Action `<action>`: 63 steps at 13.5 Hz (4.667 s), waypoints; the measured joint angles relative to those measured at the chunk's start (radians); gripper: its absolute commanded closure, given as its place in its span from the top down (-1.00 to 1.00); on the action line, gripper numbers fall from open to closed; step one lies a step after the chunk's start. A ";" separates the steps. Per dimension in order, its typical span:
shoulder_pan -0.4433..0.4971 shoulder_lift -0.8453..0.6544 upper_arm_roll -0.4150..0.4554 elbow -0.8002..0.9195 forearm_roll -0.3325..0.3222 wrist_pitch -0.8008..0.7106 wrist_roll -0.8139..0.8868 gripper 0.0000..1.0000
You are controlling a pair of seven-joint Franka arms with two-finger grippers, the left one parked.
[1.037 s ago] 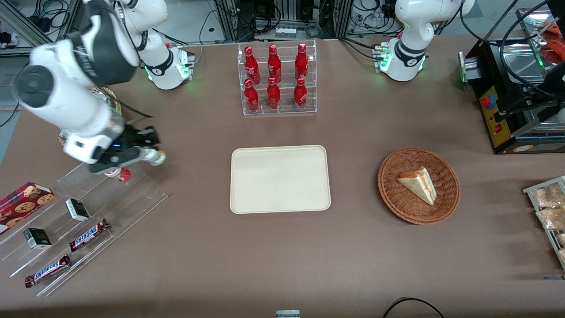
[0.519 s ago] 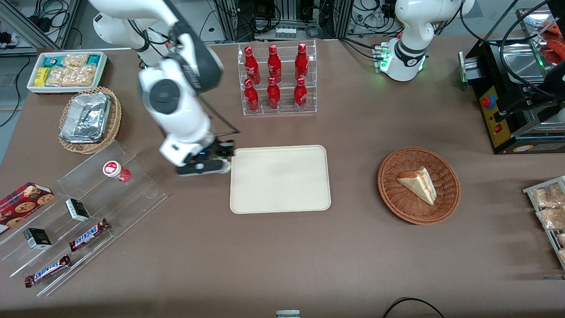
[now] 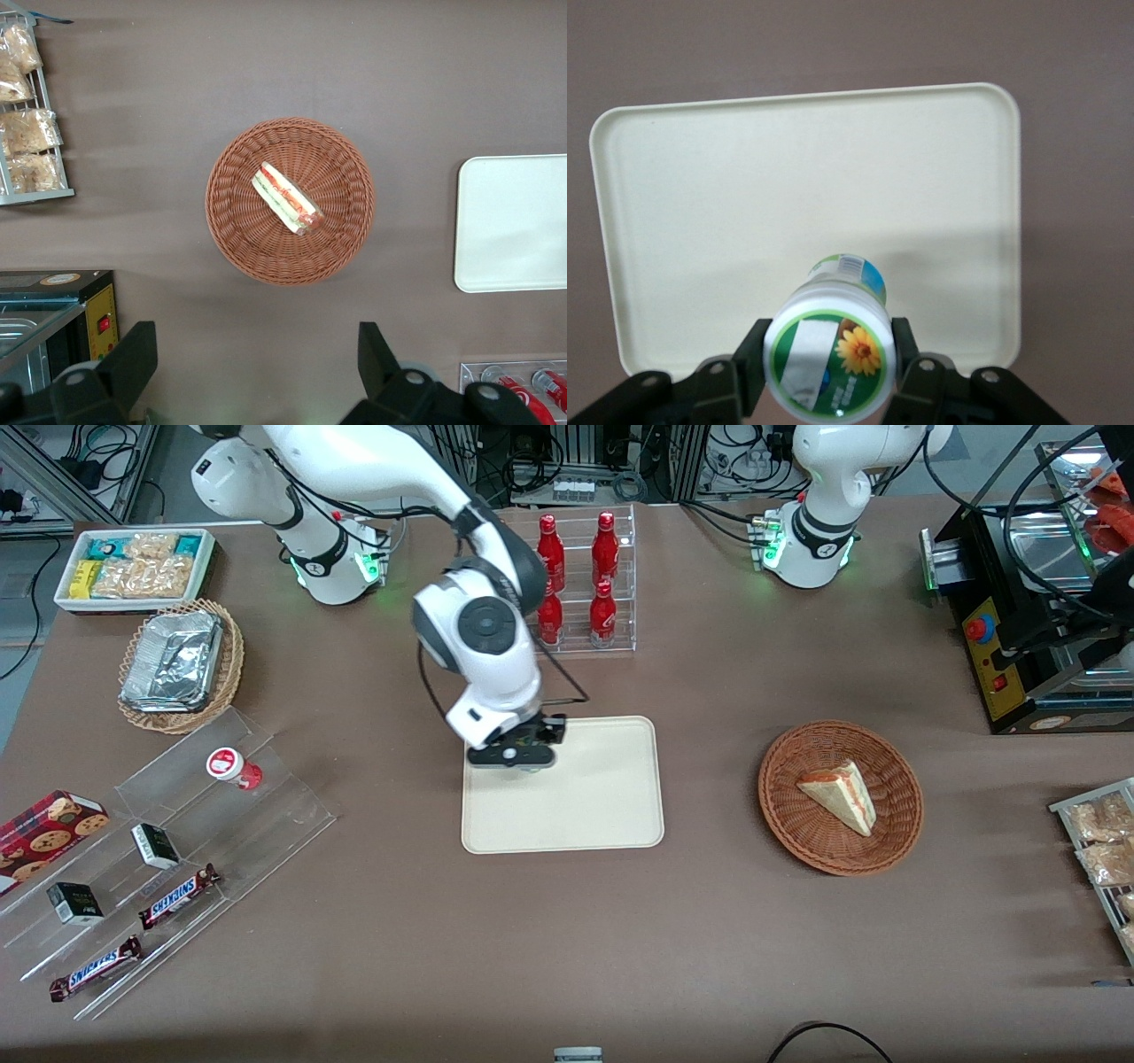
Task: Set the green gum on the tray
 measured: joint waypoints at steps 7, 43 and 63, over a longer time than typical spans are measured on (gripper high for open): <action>0.017 0.121 0.002 0.014 0.000 0.124 0.009 -1.00; -0.750 -0.475 0.007 -0.040 -0.041 -0.544 -0.594 1.00; -0.905 -0.480 0.137 0.043 -0.068 -0.649 -0.748 1.00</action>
